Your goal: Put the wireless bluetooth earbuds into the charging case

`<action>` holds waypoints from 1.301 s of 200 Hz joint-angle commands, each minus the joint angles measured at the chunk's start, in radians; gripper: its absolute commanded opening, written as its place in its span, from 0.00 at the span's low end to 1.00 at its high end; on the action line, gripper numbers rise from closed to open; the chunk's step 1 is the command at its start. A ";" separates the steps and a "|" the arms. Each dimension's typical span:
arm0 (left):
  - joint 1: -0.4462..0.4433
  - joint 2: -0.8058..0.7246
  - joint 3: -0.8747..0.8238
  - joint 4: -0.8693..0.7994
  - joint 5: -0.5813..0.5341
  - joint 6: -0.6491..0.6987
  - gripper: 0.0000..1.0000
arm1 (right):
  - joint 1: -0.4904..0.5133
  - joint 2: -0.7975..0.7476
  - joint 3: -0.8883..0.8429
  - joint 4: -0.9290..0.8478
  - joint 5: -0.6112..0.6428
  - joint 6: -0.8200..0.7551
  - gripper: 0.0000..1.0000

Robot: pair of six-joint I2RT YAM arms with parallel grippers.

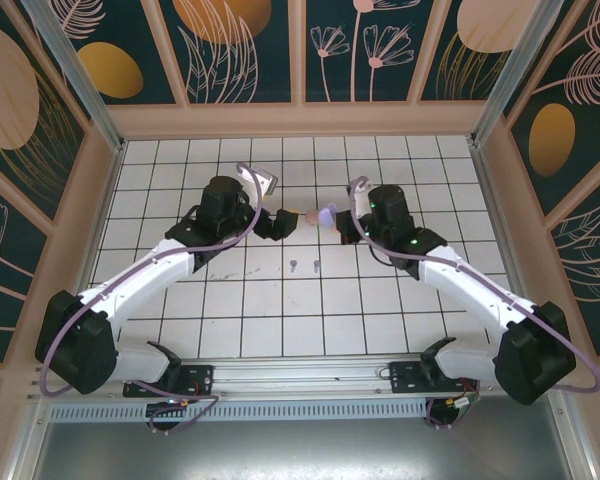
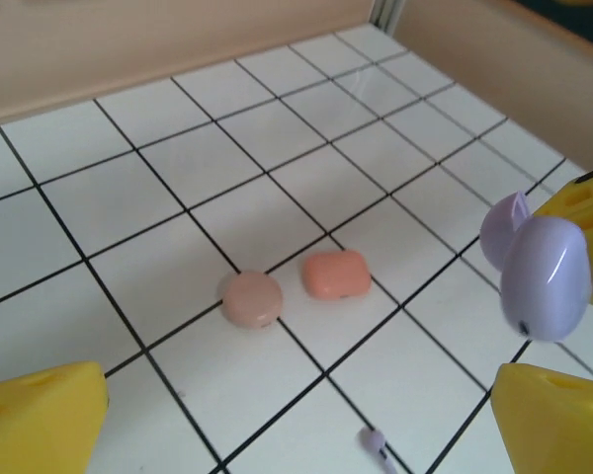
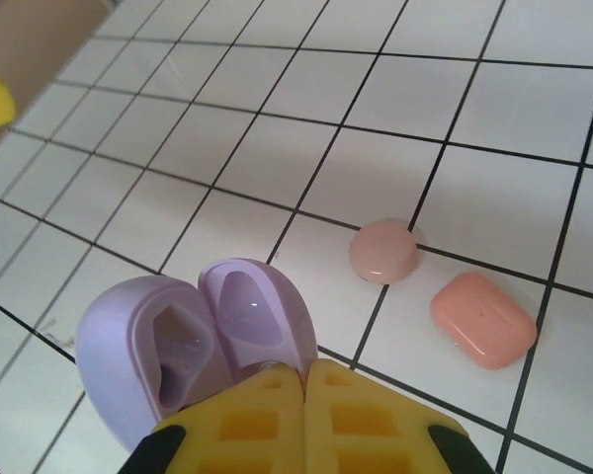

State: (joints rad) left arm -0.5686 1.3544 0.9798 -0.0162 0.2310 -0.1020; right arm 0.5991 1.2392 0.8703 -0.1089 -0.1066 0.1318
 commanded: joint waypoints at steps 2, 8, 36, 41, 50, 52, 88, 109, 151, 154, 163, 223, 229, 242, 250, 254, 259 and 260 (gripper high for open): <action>-0.002 0.026 0.077 -0.163 0.053 0.133 0.99 | 0.079 0.053 0.051 0.018 0.141 -0.131 0.00; -0.002 0.033 0.083 -0.183 0.077 0.150 0.99 | 0.098 0.066 0.057 0.014 0.167 -0.146 0.00; -0.002 0.064 0.091 -0.247 0.152 0.200 0.97 | 0.151 0.107 0.060 0.002 0.240 -0.202 0.00; -0.002 0.068 0.091 -0.256 0.161 0.204 0.97 | 0.153 0.110 0.056 0.003 0.244 -0.208 0.00; -0.001 0.077 0.093 -0.273 0.178 0.215 0.95 | 0.153 0.112 0.048 0.007 0.251 -0.215 0.00; -0.002 0.079 0.094 -0.277 0.181 0.217 0.95 | 0.153 0.112 0.046 0.007 0.253 -0.216 0.00; -0.001 0.114 0.118 -0.340 0.255 0.261 0.83 | 0.153 0.078 -0.013 0.038 0.250 -0.240 0.00; -0.002 0.132 0.136 -0.367 0.320 0.275 0.76 | 0.157 0.056 -0.025 0.052 0.220 -0.238 0.00; -0.002 0.168 0.185 -0.436 0.408 0.304 0.66 | 0.166 0.019 -0.027 0.047 0.194 -0.235 0.00; -0.002 0.171 0.188 -0.441 0.414 0.306 0.65 | 0.166 0.017 -0.026 0.046 0.189 -0.235 0.00; -0.002 0.176 0.193 -0.448 0.434 0.308 0.63 | 0.168 0.011 -0.024 0.044 0.179 -0.233 0.00; -0.002 0.203 0.238 -0.476 0.512 0.327 0.56 | 0.172 -0.024 -0.006 0.010 0.126 -0.228 0.00; -0.001 0.210 0.250 -0.487 0.521 0.334 0.55 | 0.174 -0.026 -0.004 0.008 0.126 -0.227 0.00; -0.002 0.229 0.276 -0.517 0.542 0.350 0.54 | 0.175 -0.029 -0.004 0.005 0.101 -0.224 0.00; -0.002 0.238 0.291 -0.532 0.549 0.359 0.53 | 0.178 -0.030 -0.004 0.002 0.097 -0.223 0.00; -0.002 0.243 0.297 -0.538 0.550 0.363 0.53 | 0.179 -0.032 -0.005 0.000 0.096 -0.222 0.00; -0.002 0.248 0.304 -0.543 0.551 0.367 0.53 | 0.180 -0.032 -0.004 0.000 0.095 -0.222 0.00; -0.002 0.249 0.306 -0.545 0.551 0.367 0.53 | 0.180 -0.031 -0.004 0.000 0.095 -0.222 0.00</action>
State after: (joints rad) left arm -0.5686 1.5742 1.2293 -0.4938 0.7242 0.2119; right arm 0.7650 1.2427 0.8497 -0.0998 0.0238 -0.0807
